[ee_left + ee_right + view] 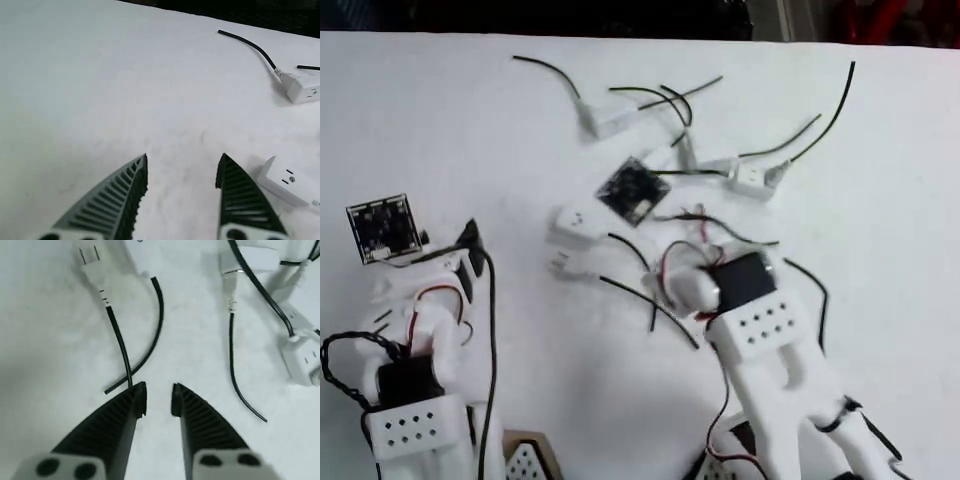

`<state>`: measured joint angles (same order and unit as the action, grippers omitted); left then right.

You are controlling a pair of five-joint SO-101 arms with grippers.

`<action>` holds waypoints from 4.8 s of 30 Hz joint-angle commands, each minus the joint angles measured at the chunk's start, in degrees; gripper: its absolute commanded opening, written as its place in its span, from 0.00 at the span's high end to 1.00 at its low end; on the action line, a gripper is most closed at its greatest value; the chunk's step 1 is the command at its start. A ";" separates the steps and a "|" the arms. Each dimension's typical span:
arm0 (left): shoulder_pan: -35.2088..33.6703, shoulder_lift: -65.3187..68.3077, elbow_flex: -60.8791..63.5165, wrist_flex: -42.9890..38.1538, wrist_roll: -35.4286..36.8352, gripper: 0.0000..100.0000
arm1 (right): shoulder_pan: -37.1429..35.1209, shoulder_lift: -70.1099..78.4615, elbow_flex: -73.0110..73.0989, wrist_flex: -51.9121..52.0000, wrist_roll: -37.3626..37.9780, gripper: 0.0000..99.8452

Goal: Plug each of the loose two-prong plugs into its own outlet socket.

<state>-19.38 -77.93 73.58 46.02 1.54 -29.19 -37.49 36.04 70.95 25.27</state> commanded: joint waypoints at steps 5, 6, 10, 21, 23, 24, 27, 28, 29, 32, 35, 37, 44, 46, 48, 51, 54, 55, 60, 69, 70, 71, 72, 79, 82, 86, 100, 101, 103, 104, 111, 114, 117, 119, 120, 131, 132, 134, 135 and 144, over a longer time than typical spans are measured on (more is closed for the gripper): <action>-0.22 -0.48 -2.02 -0.97 0.44 0.77 | -10.59 12.44 -0.35 -12.88 -2.73 0.86; -0.22 -0.48 -2.02 -0.97 0.44 0.77 | -11.65 14.81 -0.44 -14.81 -2.73 0.86; -0.22 -0.48 -2.02 -0.97 0.44 0.77 | -13.67 23.08 -0.79 -20.79 -2.73 0.86; -0.22 -0.48 -2.02 -0.97 0.44 0.77 | -13.67 42.51 -13.19 -20.97 -4.22 0.79; -0.22 -0.48 -2.02 -0.97 0.44 0.77 | -13.58 45.49 -15.21 -20.97 -4.22 0.79; -0.22 -0.48 -2.02 -0.97 0.44 0.77 | -13.58 46.81 -16.00 -20.97 -4.22 0.79; -0.22 -0.48 -2.02 -0.97 0.44 0.77 | -13.58 50.33 -17.58 -20.97 -3.87 0.83; -0.22 -0.48 -2.02 -0.97 0.44 0.77 | -13.58 51.03 -18.11 -20.97 -3.78 0.86; -0.22 -0.48 -2.02 -0.97 0.44 0.77 | -13.49 51.65 -18.55 -20.97 -3.78 0.90; -0.22 -0.48 -2.02 -0.97 0.44 0.77 | -11.82 51.03 -19.43 -20.88 -3.78 0.99; -0.22 -0.48 -2.02 -0.97 0.44 0.77 | -9.19 47.43 -19.34 -18.86 -3.78 0.98; -0.22 -0.48 -2.02 -0.97 0.44 0.77 | -7.60 43.82 -19.16 -16.48 -4.22 0.98; -0.22 -0.48 -1.93 -0.97 0.44 0.77 | -2.24 29.14 -18.99 -8.13 -12.57 0.98; -0.22 -0.48 -1.93 -0.97 0.44 0.77 | 0.40 25.71 -18.99 -7.43 -18.02 0.98; -0.22 -0.48 -1.93 -0.97 0.44 0.77 | 3.47 22.73 -18.99 -5.41 -23.82 0.98; -0.22 -0.48 -1.93 -0.97 0.44 0.77 | 7.69 19.56 -18.99 -2.15 -30.15 0.98; -0.22 -0.48 -1.93 -0.97 0.44 0.77 | 10.68 17.36 -18.90 -0.48 -32.44 0.98; -0.22 -0.48 -1.93 -0.97 0.44 0.77 | 11.47 16.84 -18.20 -0.31 -32.70 0.98; -0.22 -0.48 -1.93 -0.97 0.44 0.77 | 14.99 12.97 -12.04 -3.30 -34.90 0.98; -0.22 -0.48 -1.93 -0.97 0.44 0.77 | 15.60 5.41 -3.25 -8.13 -61.36 0.98; -0.22 -0.48 -1.76 -0.97 0.44 0.77 | 15.60 4.97 -3.25 -8.13 -63.12 0.98; -0.22 -0.48 -1.41 -1.05 0.44 0.77 | 15.60 4.53 -3.16 -8.40 -65.32 0.98; -0.22 -0.48 -1.23 -1.32 0.44 0.77 | 15.69 4.35 -3.16 -8.40 -67.87 0.98; -0.22 -0.48 -1.23 -1.32 0.44 0.77 | 18.15 4.18 -3.08 -9.36 -79.03 0.98; -0.22 -0.48 -1.23 -1.32 0.44 0.77 | 18.59 4.00 -3.16 -9.54 -78.68 0.98; -0.22 -0.48 -1.23 -1.32 0.44 0.77 | 18.24 4.00 -3.16 -9.54 -78.86 0.86; -0.22 -0.48 -1.23 -1.41 0.44 0.77 | 20.35 4.44 -3.16 -9.54 -35.34 0.98; -0.22 -0.48 -1.23 -1.41 0.44 0.77 | 20.35 4.53 -3.08 -9.27 -29.71 0.97; -0.22 -0.48 -1.23 -1.41 0.44 0.77 | 20.70 4.53 -2.20 -8.75 -16.35 0.94; -0.22 -0.48 -1.23 -1.41 0.44 0.77 | 21.14 4.53 -1.41 -8.48 -8.53 0.94; -0.22 -0.48 -1.14 -1.41 0.44 0.77 | 22.37 4.53 5.45 -8.84 26.90 0.93; -0.22 -0.48 -1.14 -1.41 0.44 0.77 | 23.96 5.23 6.68 -8.57 36.13 0.90; -0.22 -0.48 -1.14 -1.41 0.44 0.77 | 25.54 9.54 6.33 -8.48 42.29 0.81; -0.22 -0.48 -1.14 -1.41 0.44 0.77 | 25.71 13.93 4.84 -8.48 44.92 0.74; -0.22 -0.48 -1.14 -1.41 0.44 0.77 | 25.71 16.13 3.69 -8.48 46.15 0.72; -0.22 -0.48 -1.14 -1.41 0.44 0.77 | 23.25 36.88 -10.99 -8.40 53.36 0.67; -0.22 -0.48 -1.14 -1.41 0.44 0.77 | 23.08 38.64 -12.31 -8.40 53.36 0.67; -0.22 -0.48 -1.14 -1.41 0.44 0.77 | 22.64 42.15 -14.77 -8.40 53.36 0.68; -0.22 -0.48 -1.14 -1.41 0.44 0.77 | 22.29 43.91 -15.82 -8.48 53.36 0.68; -0.22 -0.48 -1.14 -1.41 0.35 0.77 | 22.37 56.04 -23.21 -8.66 53.36 0.77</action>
<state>-19.38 -77.93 73.58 46.02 1.54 -6.42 17.45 15.65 62.24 78.02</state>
